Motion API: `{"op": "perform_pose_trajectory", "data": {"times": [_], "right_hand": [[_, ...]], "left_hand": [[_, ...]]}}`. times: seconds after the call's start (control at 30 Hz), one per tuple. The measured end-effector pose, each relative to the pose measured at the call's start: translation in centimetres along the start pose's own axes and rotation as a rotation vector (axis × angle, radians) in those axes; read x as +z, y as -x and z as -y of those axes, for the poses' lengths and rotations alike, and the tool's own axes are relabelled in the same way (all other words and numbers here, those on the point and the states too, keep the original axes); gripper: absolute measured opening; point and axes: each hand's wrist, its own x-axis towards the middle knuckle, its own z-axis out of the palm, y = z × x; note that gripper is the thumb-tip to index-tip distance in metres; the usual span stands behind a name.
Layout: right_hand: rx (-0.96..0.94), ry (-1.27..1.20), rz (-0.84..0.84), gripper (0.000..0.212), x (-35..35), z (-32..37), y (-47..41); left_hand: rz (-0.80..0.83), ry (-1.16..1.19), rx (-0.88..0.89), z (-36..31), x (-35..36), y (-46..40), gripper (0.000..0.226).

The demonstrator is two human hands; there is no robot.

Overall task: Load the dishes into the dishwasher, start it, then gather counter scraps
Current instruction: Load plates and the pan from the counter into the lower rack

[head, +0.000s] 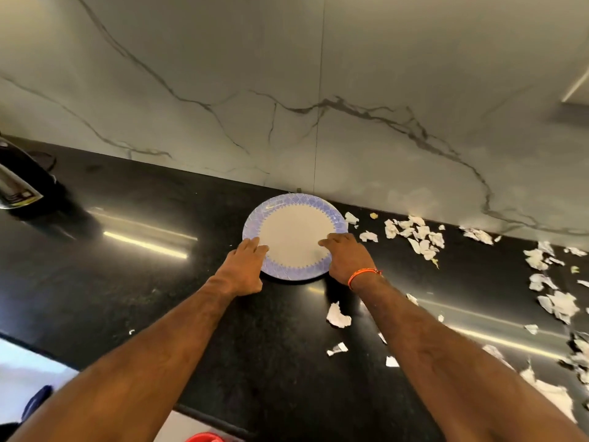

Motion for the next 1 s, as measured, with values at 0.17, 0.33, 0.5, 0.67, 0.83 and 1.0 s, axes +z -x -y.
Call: {"op": "perform_pose_trajectory", "data": {"times": [0.17, 0.33, 0.5, 0.67, 0.83, 1.0], "right_hand": [[-0.073, 0.187, 0.076, 0.060, 0.7, 0.7, -1.8], [-0.129, 0.228, 0.132, 0.075, 0.8, 0.6, -1.9], [-0.167, 0.235, 0.122, 0.079, 1.3, -0.2, -0.6], [-0.151, 0.105, -0.152, 0.061, 1.7, 0.3, 0.8], [-0.118, -0.015, -0.269, 0.051, 0.3, 0.9, 2.5], [-0.099, -0.006, -0.350, 0.045, 0.3, 0.2, 6.5]], "left_hand": [[-0.019, -0.008, 0.036, 2.1, 0.5, -2.2, 0.077], [-0.103, 0.053, 0.153, 4.1, 1.0, -3.1, 0.058], [-0.237, -0.006, 0.289, 6.3, 2.8, -2.7, 0.044], [-0.521, 0.135, 0.340, 4.8, 2.3, -1.7, 0.040], [-0.519, 0.253, 0.347, 3.0, -0.6, -1.9, 0.045], [-0.499, 0.221, 0.417, 2.0, -2.4, -2.4, 0.052]]}}
